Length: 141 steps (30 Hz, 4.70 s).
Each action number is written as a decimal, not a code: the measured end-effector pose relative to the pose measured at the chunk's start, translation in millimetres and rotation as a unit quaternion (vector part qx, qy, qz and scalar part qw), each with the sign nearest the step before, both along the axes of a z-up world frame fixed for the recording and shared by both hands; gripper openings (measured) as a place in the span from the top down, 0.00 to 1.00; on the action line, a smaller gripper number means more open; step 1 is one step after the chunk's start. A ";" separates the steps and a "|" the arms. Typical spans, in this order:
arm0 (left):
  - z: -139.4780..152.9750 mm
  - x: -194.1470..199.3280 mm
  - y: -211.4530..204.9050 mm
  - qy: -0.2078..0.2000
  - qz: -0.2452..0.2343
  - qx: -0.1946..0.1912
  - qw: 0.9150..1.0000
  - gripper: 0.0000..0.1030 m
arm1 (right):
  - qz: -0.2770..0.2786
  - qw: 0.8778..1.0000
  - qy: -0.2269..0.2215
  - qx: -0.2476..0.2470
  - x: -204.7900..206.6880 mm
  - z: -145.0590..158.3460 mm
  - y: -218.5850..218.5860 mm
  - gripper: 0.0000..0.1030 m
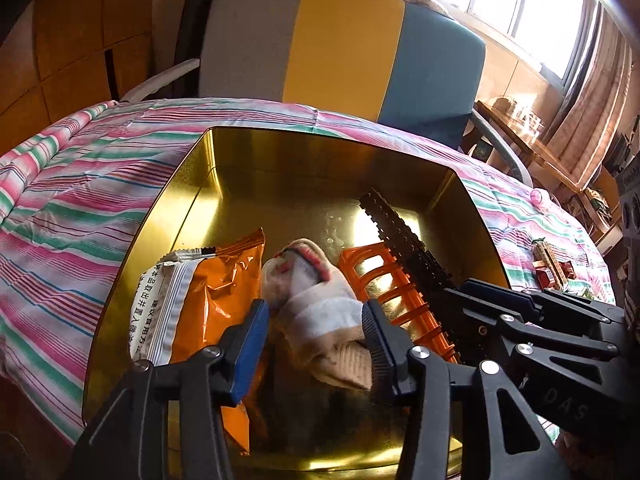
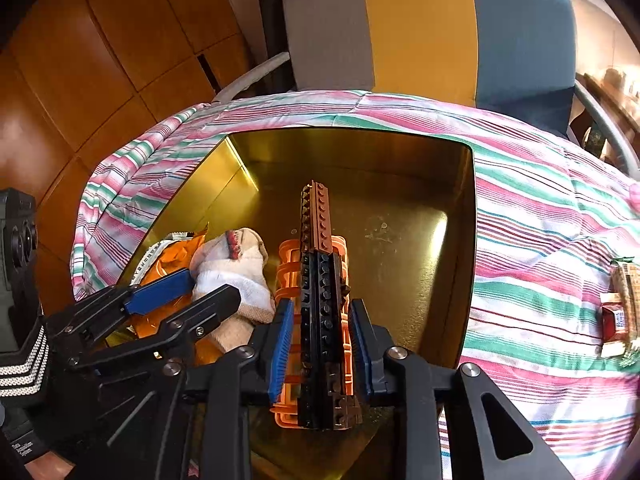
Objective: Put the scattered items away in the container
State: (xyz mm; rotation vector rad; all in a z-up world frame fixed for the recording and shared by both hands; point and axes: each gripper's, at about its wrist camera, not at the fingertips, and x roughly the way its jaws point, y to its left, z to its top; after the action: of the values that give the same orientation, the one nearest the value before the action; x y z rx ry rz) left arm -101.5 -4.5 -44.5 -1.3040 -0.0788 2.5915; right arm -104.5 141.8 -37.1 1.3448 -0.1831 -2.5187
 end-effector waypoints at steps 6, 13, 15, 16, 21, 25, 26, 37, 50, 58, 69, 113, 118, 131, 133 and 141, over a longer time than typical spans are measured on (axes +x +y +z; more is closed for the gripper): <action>15.4 16.7 -1.2 0.018 0.005 0.016 1.000 0.51 | -0.010 1.000 0.016 -0.011 13.8 8.9 11.3 0.68; 32.0 33.8 22.8 0.030 -0.027 0.038 0.998 0.50 | -0.058 0.998 0.033 -0.021 42.3 16.4 55.0 0.63; 34.9 38.5 34.8 0.028 -0.042 0.043 0.998 0.49 | -0.083 0.996 0.034 -0.023 53.0 15.4 77.8 0.62; 36.1 41.0 41.3 0.027 -0.051 0.045 0.997 0.47 | -0.097 0.994 0.034 -0.023 59.1 14.4 90.4 0.61; 38.2 55.0 77.5 0.016 -0.100 0.051 0.993 0.44 | -0.180 0.983 0.028 -0.018 96.9 5.9 164.3 0.58; 37.7 70.2 110.5 0.007 -0.148 0.049 0.988 0.44 | -0.249 0.968 0.020 -0.005 134.1 -1.9 229.2 0.54; 36.3 74.2 119.0 0.005 -0.160 0.047 0.986 0.43 | -0.261 0.965 0.019 -0.006 141.4 -3.6 241.6 0.54; 5.2 110.1 185.4 -0.045 -0.252 0.007 0.967 0.43 | -0.340 0.940 0.000 -0.014 185.1 -25.8 345.3 0.42; 3.3 96.9 201.4 -0.057 -0.256 0.005 0.965 0.42 | -0.183 0.975 0.012 -0.126 170.0 -25.4 276.5 0.41; 5.5 100.3 268.0 -0.056 -0.334 0.007 0.941 0.37 | -0.245 0.968 0.038 -0.048 196.3 -1.4 316.6 0.20; -9.6 101.5 335.3 -0.049 -0.371 -0.045 0.926 0.25 | -0.304 0.952 0.038 -0.026 224.4 -11.2 348.3 0.00; -35.6 101.0 292.1 -0.081 -0.341 -0.033 0.936 0.54 | -0.257 0.964 -0.016 0.062 164.4 -10.7 359.8 0.58; -33.6 108.7 266.8 -0.090 -0.328 -0.022 0.940 0.53 | -0.228 0.973 -0.025 0.011 182.5 -9.3 337.4 0.56; -23.4 103.2 234.5 -0.078 -0.303 0.013 0.950 0.38 | -0.215 0.976 0.018 0.044 206.8 2.2 300.4 0.22; -21.8 103.7 233.7 -0.073 -0.307 0.013 0.949 0.38 | -0.218 0.975 0.011 0.052 202.4 0.2 301.4 0.22; -29.1 102.5 246.2 -0.081 -0.326 0.000 0.942 0.40 | -0.239 0.970 -0.012 0.047 192.0 -13.4 309.9 0.26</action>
State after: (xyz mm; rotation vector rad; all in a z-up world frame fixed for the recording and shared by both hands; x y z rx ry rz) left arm 1.1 241.7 -73.6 -1.2677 0.2796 1.9243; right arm 87.4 451.7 -50.5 1.5179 -0.4462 -2.9345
